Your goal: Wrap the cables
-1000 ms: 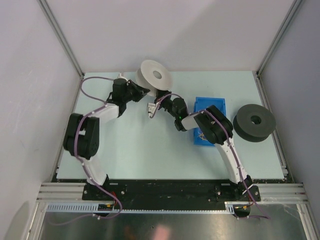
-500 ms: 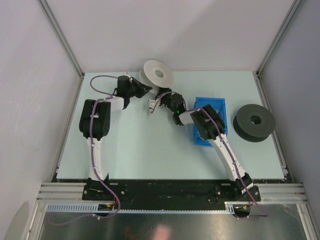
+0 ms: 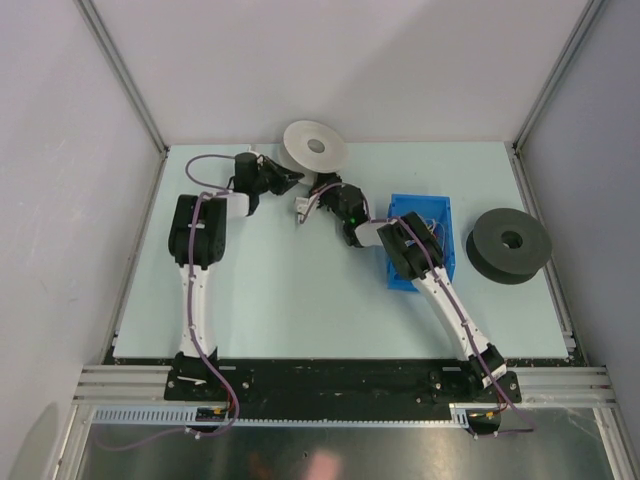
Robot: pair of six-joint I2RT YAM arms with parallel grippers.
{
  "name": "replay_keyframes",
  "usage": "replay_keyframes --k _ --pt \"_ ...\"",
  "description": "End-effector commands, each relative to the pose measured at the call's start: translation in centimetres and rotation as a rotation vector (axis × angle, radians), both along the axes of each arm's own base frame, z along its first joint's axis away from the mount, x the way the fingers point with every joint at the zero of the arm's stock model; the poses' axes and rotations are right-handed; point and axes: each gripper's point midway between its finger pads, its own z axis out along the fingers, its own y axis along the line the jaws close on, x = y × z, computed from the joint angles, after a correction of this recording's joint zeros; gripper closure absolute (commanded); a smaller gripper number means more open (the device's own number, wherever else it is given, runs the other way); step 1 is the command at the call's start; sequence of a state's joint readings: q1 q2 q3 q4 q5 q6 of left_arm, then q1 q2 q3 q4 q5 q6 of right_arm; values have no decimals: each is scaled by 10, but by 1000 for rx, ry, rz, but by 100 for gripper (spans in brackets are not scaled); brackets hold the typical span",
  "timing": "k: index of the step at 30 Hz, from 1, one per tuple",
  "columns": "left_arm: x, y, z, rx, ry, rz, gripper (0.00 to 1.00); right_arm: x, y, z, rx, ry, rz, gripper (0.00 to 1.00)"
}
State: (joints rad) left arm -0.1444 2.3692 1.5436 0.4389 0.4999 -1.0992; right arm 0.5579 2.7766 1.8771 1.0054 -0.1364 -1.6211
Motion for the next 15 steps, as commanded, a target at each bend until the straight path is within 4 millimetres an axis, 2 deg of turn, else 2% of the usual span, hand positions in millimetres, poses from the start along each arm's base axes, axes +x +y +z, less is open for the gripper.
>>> replay_keyframes --k 1,8,11,15 --pt "0 -3 -31 43 34 -39 95 6 9 17 1 -83 10 94" --pt "13 5 -39 54 28 -11 86 8 11 15 2 -111 3 82" --pt "13 14 -37 50 36 9 84 7 7 15 0 -114 1 81" --pt "7 25 -33 41 59 44 77 -2 3 12 -12 -99 11 83"
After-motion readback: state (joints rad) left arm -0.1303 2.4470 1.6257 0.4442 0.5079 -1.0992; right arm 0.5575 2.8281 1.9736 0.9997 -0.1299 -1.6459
